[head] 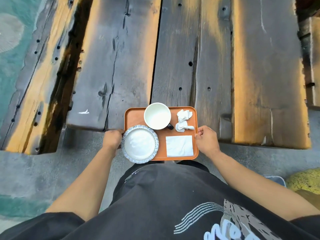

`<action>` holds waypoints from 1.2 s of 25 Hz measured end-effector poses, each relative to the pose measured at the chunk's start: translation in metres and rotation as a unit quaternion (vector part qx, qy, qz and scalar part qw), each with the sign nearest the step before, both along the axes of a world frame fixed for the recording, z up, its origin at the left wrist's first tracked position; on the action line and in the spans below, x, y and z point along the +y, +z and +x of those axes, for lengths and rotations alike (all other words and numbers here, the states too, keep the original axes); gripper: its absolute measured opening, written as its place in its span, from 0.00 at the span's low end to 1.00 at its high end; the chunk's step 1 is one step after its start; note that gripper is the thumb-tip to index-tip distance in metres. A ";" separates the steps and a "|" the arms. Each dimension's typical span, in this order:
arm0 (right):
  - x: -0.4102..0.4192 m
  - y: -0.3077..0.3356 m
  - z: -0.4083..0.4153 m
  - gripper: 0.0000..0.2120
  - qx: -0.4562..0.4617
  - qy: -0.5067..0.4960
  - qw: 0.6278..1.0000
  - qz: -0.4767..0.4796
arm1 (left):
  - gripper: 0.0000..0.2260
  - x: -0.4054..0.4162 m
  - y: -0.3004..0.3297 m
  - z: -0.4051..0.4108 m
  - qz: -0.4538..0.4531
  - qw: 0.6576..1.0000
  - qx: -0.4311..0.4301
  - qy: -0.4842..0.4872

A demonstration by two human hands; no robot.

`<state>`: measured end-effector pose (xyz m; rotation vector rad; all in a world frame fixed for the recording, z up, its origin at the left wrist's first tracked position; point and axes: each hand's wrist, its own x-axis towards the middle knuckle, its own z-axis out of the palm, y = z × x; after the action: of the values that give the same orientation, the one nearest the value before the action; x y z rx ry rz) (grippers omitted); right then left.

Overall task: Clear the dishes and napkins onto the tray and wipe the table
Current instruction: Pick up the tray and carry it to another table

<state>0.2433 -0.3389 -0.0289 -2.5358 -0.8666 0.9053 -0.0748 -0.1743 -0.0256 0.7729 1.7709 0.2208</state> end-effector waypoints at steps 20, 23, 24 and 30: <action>-0.014 -0.005 -0.127 0.04 0.001 0.293 0.956 -0.030 | 0.08 -0.217 -0.050 -0.195 -0.035 0.966 0.026 0.254; -0.004 -0.003 -0.177 0.03 -0.009 0.320 0.947 -0.041 | 0.08 -0.231 -0.043 -0.234 -0.037 0.959 0.026 0.281; 0.000 -0.001 -0.194 0.03 -0.015 0.330 0.943 -0.041 | 0.08 -0.236 -0.045 -0.249 -0.032 0.956 0.023 0.289; 0.021 0.003 -0.314 0.03 -0.035 0.374 0.926 -0.034 | 0.16 -0.256 -0.043 -0.348 -0.020 0.941 0.046 0.336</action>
<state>-0.0706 -0.3176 -0.0257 -2.2945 -1.9218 1.0462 -0.4228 -0.4307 -0.0682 0.1197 2.0716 0.6057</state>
